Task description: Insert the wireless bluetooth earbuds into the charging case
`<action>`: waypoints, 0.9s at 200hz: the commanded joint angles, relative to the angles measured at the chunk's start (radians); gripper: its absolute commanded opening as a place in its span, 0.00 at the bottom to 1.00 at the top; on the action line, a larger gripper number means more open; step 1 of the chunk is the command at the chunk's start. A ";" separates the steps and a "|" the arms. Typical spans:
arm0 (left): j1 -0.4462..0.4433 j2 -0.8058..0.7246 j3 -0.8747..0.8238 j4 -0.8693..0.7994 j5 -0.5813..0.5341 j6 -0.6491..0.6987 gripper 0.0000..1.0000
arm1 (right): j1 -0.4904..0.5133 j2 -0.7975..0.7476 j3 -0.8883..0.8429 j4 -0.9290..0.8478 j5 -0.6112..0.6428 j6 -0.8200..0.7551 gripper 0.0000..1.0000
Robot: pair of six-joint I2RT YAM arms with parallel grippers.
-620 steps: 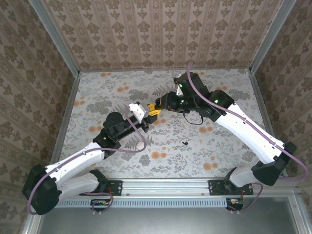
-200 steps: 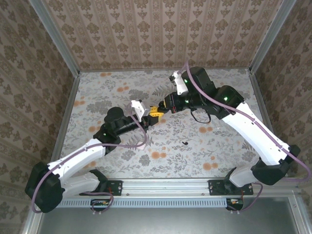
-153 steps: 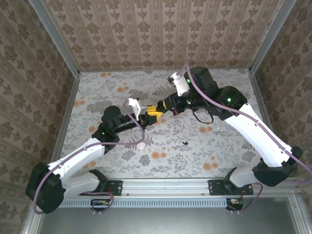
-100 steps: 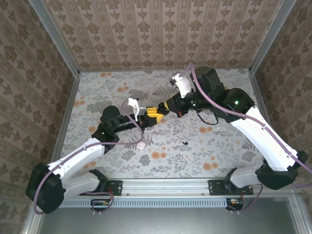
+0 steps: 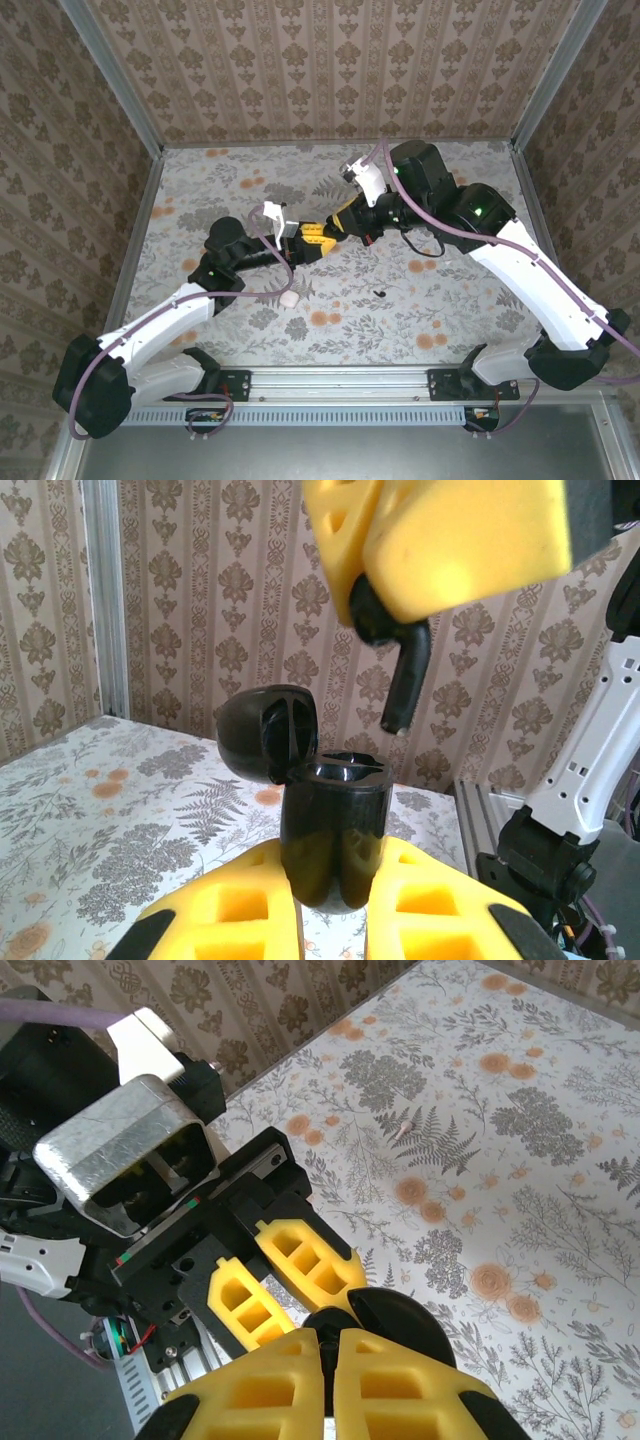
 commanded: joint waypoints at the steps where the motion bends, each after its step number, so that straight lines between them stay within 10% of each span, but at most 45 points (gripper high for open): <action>1: 0.005 -0.004 0.016 0.045 0.033 -0.026 0.00 | -0.006 -0.013 -0.013 0.022 -0.012 -0.032 0.08; 180: 0.002 0.021 0.038 0.069 0.057 -0.060 0.00 | -0.007 -0.029 -0.132 0.053 -0.122 -0.158 0.11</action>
